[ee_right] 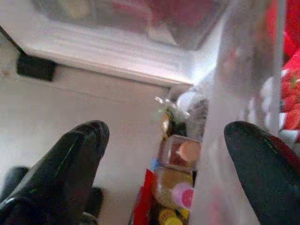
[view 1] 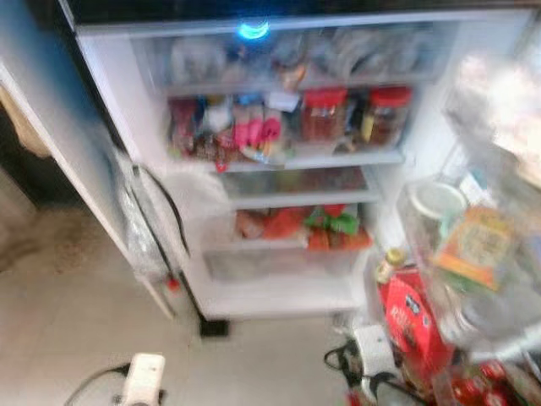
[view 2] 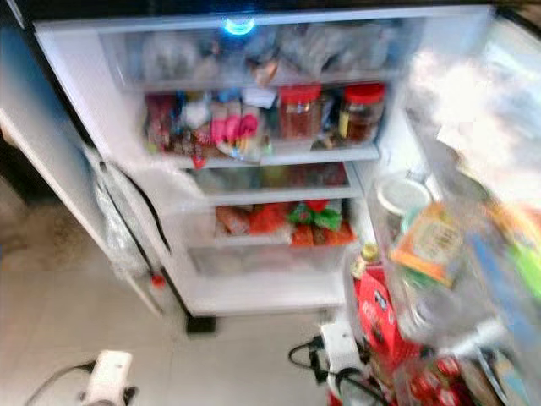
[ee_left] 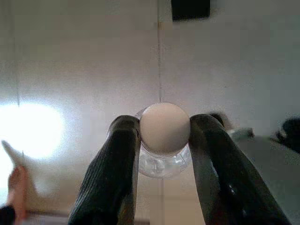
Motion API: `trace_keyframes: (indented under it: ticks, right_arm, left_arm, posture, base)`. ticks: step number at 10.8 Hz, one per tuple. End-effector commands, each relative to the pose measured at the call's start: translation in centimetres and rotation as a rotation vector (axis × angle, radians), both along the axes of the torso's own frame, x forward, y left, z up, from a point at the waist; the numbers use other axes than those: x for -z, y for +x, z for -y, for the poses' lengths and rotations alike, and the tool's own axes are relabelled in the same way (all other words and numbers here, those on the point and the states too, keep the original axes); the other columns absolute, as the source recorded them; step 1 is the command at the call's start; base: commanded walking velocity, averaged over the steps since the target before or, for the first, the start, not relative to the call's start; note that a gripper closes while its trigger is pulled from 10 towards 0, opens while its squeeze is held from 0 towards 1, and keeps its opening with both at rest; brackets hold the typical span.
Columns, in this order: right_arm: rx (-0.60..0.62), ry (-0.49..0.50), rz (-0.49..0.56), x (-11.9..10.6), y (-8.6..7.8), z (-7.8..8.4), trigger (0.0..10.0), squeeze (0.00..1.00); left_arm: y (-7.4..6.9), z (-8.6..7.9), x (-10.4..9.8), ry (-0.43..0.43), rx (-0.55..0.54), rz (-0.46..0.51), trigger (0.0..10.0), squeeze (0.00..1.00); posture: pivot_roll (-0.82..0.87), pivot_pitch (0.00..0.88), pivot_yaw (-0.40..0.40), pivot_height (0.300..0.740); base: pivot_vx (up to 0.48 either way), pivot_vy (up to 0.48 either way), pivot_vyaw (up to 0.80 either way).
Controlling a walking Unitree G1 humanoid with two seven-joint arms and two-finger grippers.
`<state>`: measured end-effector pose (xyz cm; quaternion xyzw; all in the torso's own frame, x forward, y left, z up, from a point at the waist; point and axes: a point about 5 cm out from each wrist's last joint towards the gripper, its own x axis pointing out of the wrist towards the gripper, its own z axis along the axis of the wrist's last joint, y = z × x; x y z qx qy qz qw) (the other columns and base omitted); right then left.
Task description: Restocking fridge
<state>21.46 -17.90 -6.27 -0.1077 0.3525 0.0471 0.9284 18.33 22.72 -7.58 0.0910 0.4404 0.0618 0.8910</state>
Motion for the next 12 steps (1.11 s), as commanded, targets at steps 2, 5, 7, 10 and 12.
trace_keyframes:
  ticks: [2, 5, 7, 10, 12]
  right_arm:
    - [-0.012, 0.011, -0.01, 0.15, -0.16, -0.48, 10.0, 0.0]
    - [-0.019, 0.017, -0.016, 0.26, -0.31, -0.67, 10.0, 0.0]
    - [-0.022, 0.021, -0.02, 0.34, -0.43, -0.79, 10.0, 0.0]
    - [-0.026, 0.026, -0.022, 0.36, -0.45, -0.89, 10.0, 0.0]
    - [-0.029, 0.027, -0.02, 0.3, -0.33, -0.97, 10.0, 0.0]
  left_arm:
    - [-0.25, -0.05, 0.12, 0.009, 0.005, -0.01, 10.0, 0.0]
    - [-0.23, 0.06, 0.11, 0.004, 0.013, -0.006, 10.0, 0.0]
    - [-0.29, 0.11, 0.16, 0.001, 0.015, -0.007, 10.0, 0.0]
    - [-0.09, 0.21, 0.04, -0.004, 0.033, 0.009, 10.0, 0.0]
    - [0.5, 0.34, -0.25, -0.007, 0.044, 0.029, 10.0, 0.0]
  posture:
    - [-0.1, 0.078, 0.012, 0.74]
    - [-0.1, 0.08, 0.012, 0.74]
    - [-0.1, 0.082, 0.012, 0.74]
    - [-0.1, 0.079, 0.012, 0.74]
    - [-0.1, 0.074, 0.011, 0.74]
  base:
    - [0.0, 0.0, 0.0]
    - [0.0, 0.0, 0.0]
    - [0.0, 0.0, 0.0]
    - [0.0, 0.0, 0.0]
    - [0.0, 0.0, 0.0]
